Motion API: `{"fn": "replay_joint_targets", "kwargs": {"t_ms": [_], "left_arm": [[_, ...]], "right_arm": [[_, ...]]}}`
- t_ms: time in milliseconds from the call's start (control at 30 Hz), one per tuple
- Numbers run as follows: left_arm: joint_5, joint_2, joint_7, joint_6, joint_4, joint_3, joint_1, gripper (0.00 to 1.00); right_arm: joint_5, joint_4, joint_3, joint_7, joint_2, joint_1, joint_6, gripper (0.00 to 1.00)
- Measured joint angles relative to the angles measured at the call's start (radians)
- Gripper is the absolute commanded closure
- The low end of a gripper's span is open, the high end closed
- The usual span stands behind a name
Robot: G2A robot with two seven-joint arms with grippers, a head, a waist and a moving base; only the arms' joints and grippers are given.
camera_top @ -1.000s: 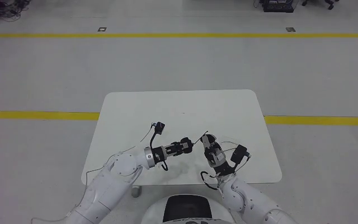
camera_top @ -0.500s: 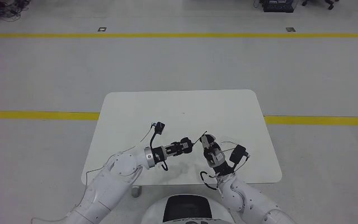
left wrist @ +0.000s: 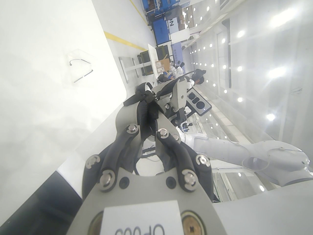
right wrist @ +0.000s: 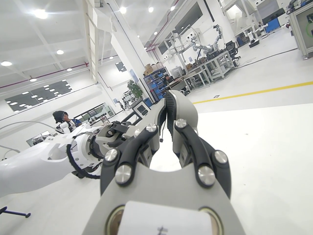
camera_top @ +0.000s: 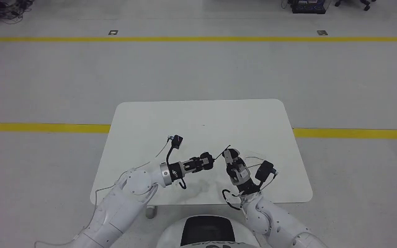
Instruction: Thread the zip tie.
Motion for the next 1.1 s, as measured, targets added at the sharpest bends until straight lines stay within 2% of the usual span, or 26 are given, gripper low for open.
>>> {"fn": "replay_joint_targets", "kwargs": {"t_ms": [1100], "left_arm": [[0.000,0.000,0.000,0.000,0.000,0.000,0.000,1.00]], "right_arm": [[-0.009,0.018,-0.001,0.016,-0.009,0.000,0.000,1.00]]}}
